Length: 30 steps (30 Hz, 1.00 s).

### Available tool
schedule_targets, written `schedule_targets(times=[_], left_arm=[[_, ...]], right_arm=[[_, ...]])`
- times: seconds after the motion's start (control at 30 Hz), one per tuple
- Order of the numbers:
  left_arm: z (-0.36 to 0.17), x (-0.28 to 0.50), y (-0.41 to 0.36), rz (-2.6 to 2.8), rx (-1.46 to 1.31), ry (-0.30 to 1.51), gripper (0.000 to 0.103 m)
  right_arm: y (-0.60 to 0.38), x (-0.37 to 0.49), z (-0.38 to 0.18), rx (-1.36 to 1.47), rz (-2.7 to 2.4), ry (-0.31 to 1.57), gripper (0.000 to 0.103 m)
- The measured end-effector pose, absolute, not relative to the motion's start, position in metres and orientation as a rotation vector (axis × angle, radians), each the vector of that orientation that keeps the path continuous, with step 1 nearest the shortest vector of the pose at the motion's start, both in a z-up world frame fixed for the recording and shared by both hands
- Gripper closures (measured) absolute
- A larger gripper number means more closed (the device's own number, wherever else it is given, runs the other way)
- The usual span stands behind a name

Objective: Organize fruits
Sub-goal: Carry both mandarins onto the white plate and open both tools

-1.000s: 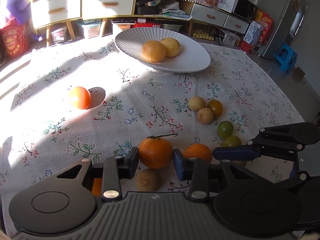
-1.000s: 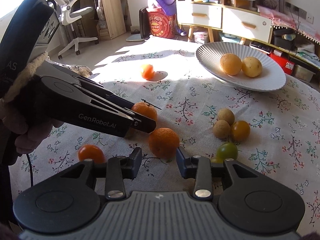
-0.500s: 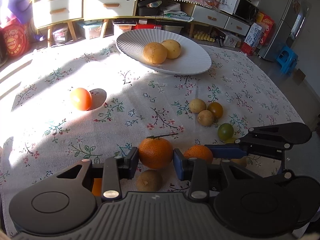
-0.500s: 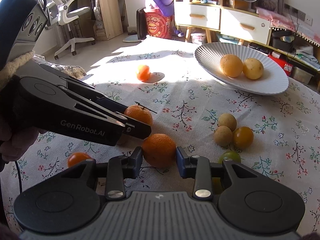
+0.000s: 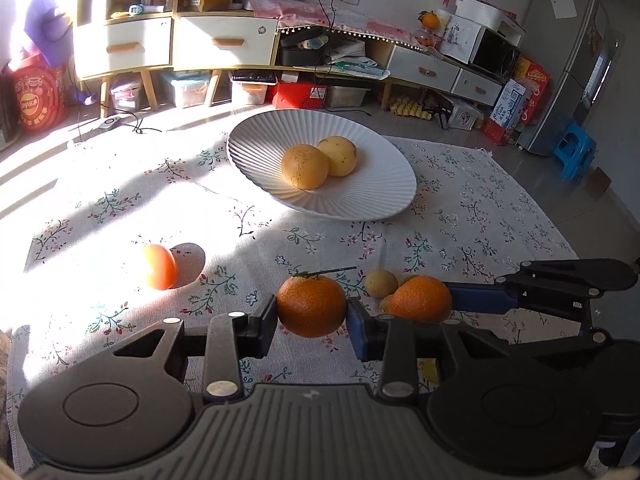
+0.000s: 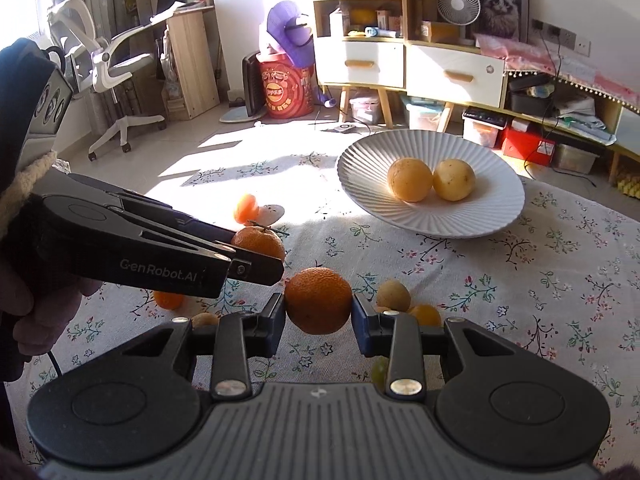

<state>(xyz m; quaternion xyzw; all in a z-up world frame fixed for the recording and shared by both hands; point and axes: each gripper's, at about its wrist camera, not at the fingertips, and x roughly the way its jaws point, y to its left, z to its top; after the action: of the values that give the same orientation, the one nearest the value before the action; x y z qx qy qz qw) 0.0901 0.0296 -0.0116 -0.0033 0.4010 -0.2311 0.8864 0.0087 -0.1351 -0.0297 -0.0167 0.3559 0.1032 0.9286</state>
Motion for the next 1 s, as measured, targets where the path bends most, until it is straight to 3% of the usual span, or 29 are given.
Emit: schedule_targets(times=[0.43, 1.0], left_arm=[[0.002, 0.118, 0.007, -0.454, -0.054, 0.801, 0.079], [-0.025, 0.166, -0.045, -0.446, -0.045, 0.824, 0.079]], right_arm=[[-0.185, 0.048, -0.007, 0.069, 0.106, 0.693, 0.071], [-0.233, 0.101, -0.026, 0.155, 0.064, 0.718, 0.071]])
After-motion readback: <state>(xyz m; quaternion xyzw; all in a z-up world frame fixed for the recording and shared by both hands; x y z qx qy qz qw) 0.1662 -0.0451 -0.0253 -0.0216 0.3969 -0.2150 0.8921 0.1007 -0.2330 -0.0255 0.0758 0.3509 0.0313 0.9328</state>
